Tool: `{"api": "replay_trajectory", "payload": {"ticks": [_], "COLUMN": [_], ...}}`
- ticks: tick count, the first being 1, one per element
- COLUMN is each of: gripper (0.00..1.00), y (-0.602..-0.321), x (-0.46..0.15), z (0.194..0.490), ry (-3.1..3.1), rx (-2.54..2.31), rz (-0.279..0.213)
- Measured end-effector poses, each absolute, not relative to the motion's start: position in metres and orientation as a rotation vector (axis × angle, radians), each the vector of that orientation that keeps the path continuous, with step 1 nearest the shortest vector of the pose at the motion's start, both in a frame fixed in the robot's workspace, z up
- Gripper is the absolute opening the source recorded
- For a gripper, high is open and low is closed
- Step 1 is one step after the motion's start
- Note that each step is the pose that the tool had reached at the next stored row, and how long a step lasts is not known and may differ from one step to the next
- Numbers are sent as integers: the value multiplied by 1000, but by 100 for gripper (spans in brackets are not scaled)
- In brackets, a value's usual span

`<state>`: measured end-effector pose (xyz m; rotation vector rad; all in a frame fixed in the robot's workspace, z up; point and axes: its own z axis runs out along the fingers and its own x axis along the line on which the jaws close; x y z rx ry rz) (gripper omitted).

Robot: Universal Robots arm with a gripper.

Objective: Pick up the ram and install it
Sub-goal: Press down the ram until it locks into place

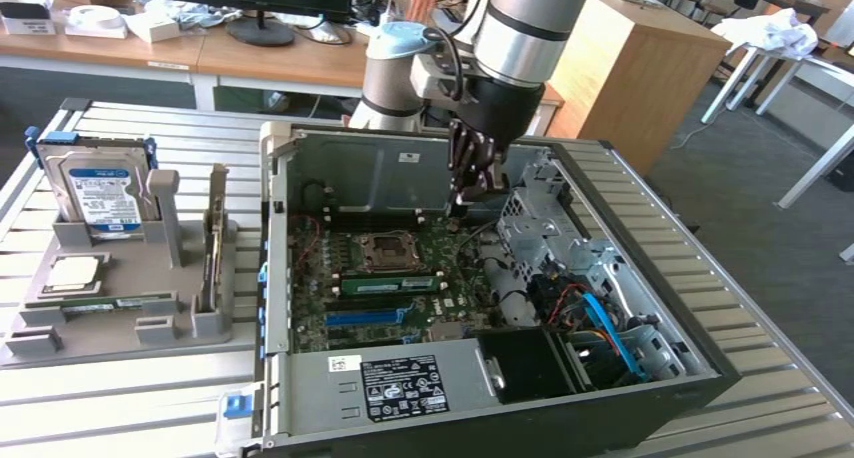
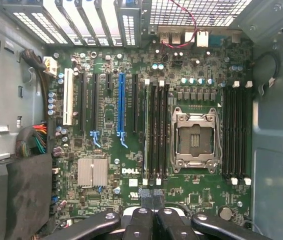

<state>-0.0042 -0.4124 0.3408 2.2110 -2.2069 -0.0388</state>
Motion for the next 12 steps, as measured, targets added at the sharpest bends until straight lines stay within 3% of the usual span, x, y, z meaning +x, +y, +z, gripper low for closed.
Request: {"api": "replay_trajectory", "payload": {"ticks": [12], "gripper": [10], "y": [-413], "x": [-4], "z": [331], "ry": [-2207], "rx": [2211], "rz": [-39]}}
